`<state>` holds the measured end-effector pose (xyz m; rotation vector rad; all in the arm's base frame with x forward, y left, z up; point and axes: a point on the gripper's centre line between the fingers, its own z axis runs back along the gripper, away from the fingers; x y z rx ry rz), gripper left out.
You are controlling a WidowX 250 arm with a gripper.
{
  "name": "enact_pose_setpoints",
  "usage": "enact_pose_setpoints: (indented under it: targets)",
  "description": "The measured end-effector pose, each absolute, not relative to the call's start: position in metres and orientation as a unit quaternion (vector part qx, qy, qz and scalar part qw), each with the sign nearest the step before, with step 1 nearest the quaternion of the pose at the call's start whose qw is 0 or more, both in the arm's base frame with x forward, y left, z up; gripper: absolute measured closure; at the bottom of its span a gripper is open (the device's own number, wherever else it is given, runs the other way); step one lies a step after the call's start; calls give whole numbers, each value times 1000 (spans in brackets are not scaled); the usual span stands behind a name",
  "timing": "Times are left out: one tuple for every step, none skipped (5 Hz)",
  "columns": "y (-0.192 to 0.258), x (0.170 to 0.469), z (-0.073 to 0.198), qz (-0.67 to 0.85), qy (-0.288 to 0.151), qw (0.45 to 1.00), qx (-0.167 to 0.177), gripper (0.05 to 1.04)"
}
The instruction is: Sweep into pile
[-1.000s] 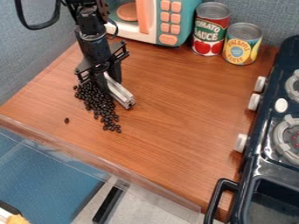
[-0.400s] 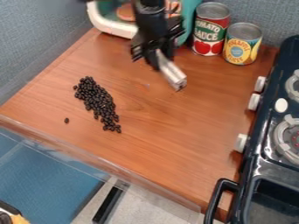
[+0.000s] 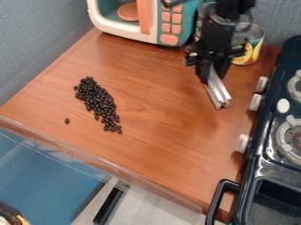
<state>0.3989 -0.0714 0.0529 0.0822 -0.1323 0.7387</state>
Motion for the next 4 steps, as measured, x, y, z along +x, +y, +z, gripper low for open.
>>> enact_pose_setpoints:
  targets:
    - [-85, 400, 35, 321, -23, 945, 52, 714]
    - [-94, 396, 23, 296, -13, 953, 61, 714]
    - [-92, 396, 22, 295, -15, 954, 62, 652]
    - [-89, 391, 18, 291, -9, 954, 74, 325]
